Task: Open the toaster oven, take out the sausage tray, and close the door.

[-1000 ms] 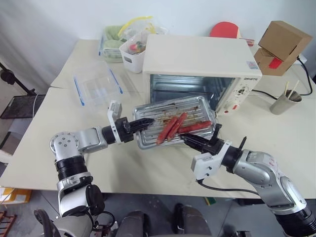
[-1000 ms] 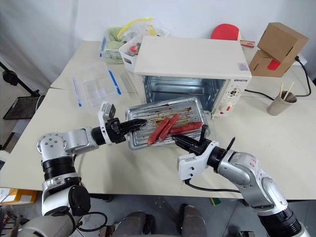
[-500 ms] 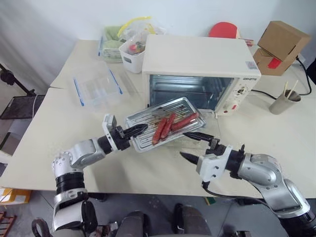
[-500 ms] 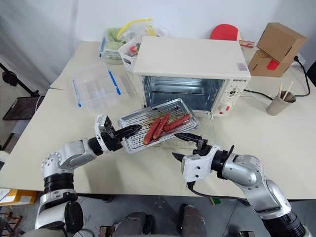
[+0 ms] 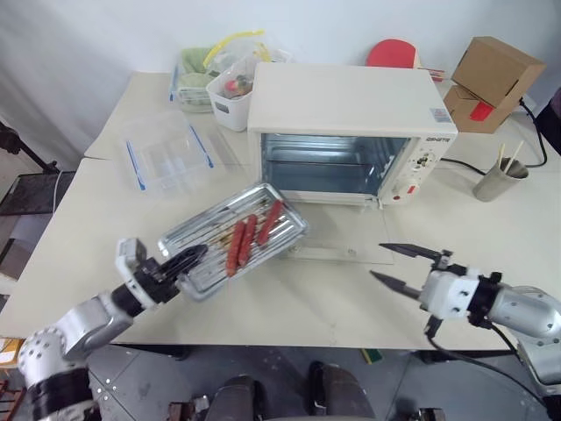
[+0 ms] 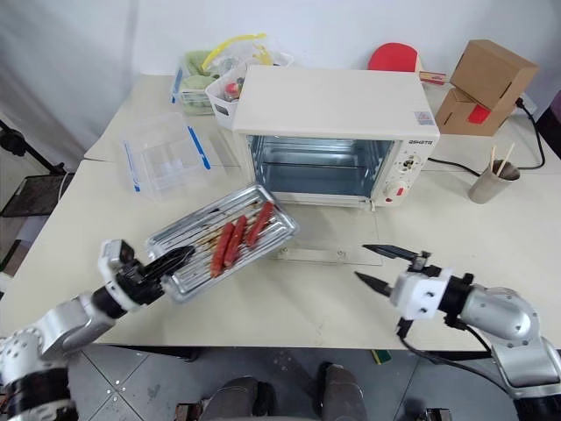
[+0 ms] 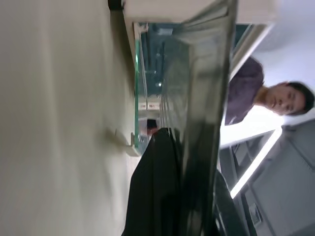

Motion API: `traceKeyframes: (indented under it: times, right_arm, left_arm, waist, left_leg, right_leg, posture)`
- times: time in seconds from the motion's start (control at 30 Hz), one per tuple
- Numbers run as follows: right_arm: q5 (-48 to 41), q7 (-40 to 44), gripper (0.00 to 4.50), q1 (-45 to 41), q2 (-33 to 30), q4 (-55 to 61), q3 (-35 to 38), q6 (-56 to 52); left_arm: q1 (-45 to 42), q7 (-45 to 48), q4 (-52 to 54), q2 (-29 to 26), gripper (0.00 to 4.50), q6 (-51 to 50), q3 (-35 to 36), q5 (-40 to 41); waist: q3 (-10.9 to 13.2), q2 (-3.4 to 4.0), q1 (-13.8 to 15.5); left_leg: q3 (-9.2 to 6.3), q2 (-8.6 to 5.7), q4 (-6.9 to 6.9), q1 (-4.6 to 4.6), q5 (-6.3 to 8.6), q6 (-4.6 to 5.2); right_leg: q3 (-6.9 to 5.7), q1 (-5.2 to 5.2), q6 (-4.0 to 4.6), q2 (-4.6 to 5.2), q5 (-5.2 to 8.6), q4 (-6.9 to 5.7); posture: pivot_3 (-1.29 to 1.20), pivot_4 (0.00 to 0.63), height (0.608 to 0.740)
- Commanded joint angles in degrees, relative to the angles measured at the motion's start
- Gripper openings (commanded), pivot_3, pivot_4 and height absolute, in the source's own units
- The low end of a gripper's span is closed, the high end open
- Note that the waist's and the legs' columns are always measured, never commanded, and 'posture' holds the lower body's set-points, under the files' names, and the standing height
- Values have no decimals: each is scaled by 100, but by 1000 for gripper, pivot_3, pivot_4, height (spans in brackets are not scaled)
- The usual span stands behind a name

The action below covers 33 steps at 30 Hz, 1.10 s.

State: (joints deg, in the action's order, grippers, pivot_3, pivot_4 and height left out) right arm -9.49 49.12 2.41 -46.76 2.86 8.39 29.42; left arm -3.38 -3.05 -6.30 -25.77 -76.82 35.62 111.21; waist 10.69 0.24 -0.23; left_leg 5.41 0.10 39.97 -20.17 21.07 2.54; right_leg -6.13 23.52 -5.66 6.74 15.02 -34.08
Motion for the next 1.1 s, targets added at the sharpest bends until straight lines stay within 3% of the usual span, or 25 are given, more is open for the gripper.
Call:
traceKeyframes:
  times: [0.03,0.13,0.4,0.63,0.87,1.1]
  right_arm:
    - [-368,195,982,-219,-28,-771,251,86]
    - [-633,333,24,-617,66,-1471,244,-350]
    - [-946,1463,24,-1550,465,-2678,-259,-851]
    - [-1433,1774,24,-1891,727,-2253,-214,-1790]
    - [-1977,1480,24,-1937,732,-1292,227,-2599]
    - [-2464,1153,24,-2305,614,-450,772,-3076]
  left_arm:
    - [411,378,479,57,0,282,367,179]
    - [814,372,701,308,0,612,722,179]
    - [1538,330,1392,1018,0,1194,1128,179]
    - [1740,74,1998,1572,0,1690,968,179]
    - [1786,30,2188,1584,0,1889,762,179]
    - [1772,-20,2127,1228,0,1803,440,179]
  waist:
    - [0,0,3]
    - [0,2,0]
    - [0,11,1]
    - [-2,14,12]
    - [-2,19,28]
    - [1,23,28]
  left_leg:
    - [0,3,2,0,1,-2]
    - [0,-1,3,3,3,-4]
    - [-1,-3,0,3,7,-8]
    - [-4,-14,1,-2,12,-3]
    - [-5,-14,-1,-6,29,-28]
    - [-4,-16,-1,-9,38,-18]
  right_leg:
    - [1,0,1,6,1,0]
    - [-2,2,6,34,3,11]
    - [-15,12,17,52,10,4]
    - [-16,13,17,70,9,5]
    - [-18,17,17,69,9,6]
    - [-18,18,17,70,9,9]
  posture:
    - [0,150,740]
    - [0,150,740]
    - [0,150,740]
    - [0,150,740]
    - [0,150,740]
    - [0,150,740]
